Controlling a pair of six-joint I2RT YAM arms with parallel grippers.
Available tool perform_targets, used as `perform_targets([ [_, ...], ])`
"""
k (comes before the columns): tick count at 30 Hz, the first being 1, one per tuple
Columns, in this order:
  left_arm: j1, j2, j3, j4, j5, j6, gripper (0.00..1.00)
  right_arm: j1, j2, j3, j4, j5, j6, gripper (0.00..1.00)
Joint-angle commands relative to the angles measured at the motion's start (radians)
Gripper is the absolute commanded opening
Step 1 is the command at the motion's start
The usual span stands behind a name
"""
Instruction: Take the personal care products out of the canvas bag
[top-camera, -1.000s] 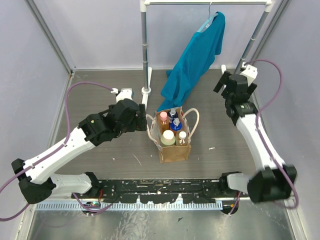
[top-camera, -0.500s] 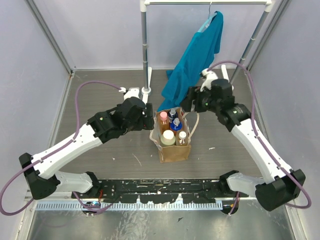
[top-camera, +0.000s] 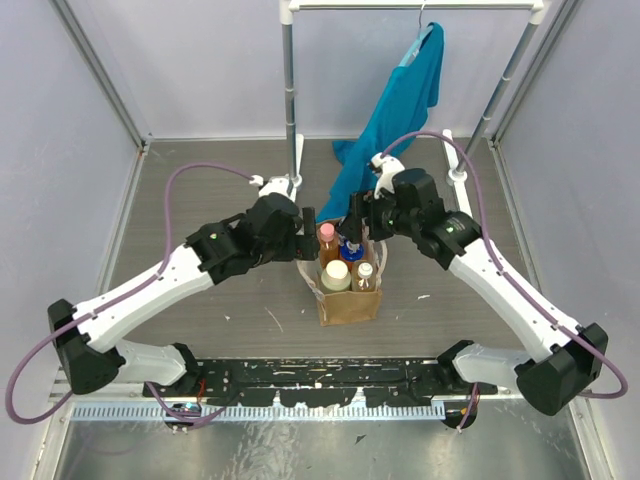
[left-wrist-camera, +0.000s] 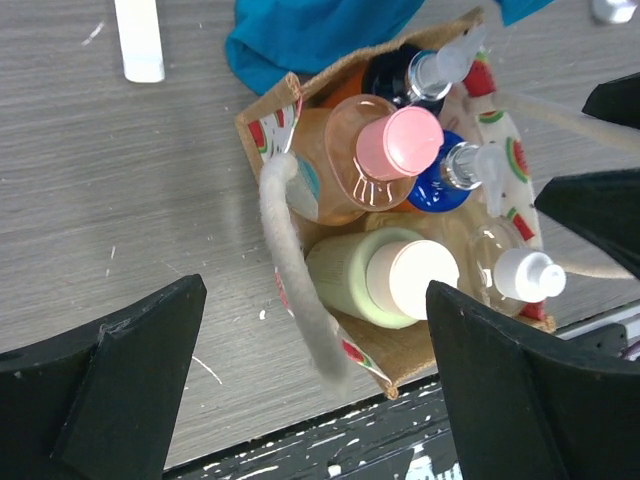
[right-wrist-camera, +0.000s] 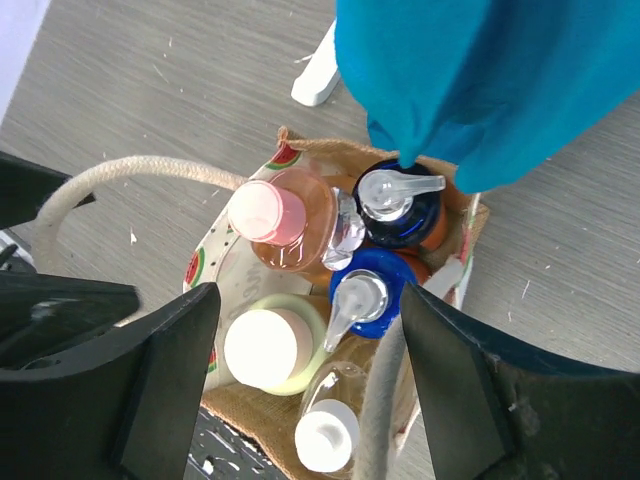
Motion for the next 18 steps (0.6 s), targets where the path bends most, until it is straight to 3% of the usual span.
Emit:
perform_targets([
  [1, -0.005, 0.046, -0.022, 0.020, 0.036, -0.020, 0.99, 0.092, 0.025, 0.072, -0.015, 0.112, -0.022, 0.78],
  [10, -0.004, -0.015, -0.065, -0.029, -0.017, -0.044, 0.99, 0.324, 0.048, 0.185, -0.087, 0.565, -0.063, 0.77],
  [14, -0.004, -0.070, -0.069, -0.097, -0.082, -0.076, 0.99, 0.329, 0.045, 0.156, -0.036, 0.537, -0.059, 0.79],
  [18, -0.004, -0.099, -0.095, -0.141, -0.112, -0.099, 0.99, 0.329, 0.147, 0.146, -0.036, 0.469, -0.053, 0.82],
])
